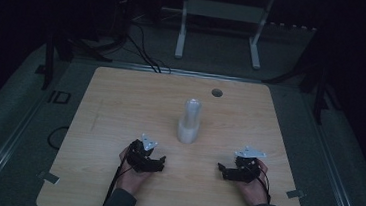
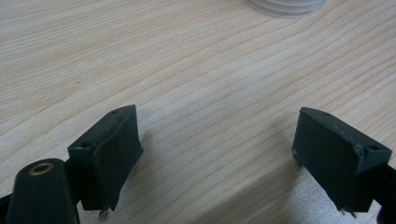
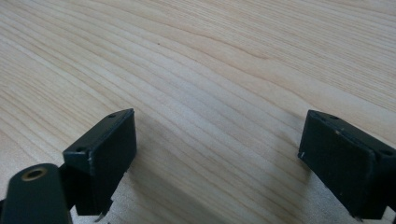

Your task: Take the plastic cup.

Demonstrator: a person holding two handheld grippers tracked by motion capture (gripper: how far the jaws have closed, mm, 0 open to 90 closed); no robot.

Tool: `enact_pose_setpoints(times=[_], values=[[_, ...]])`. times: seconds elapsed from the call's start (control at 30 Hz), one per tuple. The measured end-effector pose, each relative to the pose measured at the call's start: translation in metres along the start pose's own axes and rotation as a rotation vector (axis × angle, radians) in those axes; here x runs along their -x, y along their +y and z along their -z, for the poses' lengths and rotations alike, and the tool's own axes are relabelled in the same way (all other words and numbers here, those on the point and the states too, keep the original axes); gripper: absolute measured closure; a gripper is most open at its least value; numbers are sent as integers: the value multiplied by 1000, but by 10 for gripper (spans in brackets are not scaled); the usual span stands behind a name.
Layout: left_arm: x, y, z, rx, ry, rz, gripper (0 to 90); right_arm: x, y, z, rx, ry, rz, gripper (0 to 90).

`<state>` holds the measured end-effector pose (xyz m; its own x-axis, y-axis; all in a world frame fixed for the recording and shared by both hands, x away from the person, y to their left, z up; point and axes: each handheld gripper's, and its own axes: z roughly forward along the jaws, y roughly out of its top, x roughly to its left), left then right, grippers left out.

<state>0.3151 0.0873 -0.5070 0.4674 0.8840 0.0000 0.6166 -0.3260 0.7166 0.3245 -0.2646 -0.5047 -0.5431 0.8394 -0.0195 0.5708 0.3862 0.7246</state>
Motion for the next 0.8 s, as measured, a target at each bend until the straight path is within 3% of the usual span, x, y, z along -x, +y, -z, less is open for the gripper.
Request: enact_pose_setpoints(times=[0.2, 0.23, 0.47, 0.6, 0.8], values=[[0, 0, 2, 14, 1, 5, 253, 0, 0, 0, 0, -16, -15, 112], [-1, 0, 2, 17, 3, 8, 318, -1, 0, 1, 0, -24, -22, 114], [1, 7, 9, 46, -41, 1, 317, -3, 2, 4, 1, -19, -34, 211], [3, 18, 17, 82, -85, -28, 289, -3, 5, 7, 6, 2, -27, 230], [4, 38, 25, 129, -117, -73, 233, -7, 22, 23, 47, 15, 7, 262]])
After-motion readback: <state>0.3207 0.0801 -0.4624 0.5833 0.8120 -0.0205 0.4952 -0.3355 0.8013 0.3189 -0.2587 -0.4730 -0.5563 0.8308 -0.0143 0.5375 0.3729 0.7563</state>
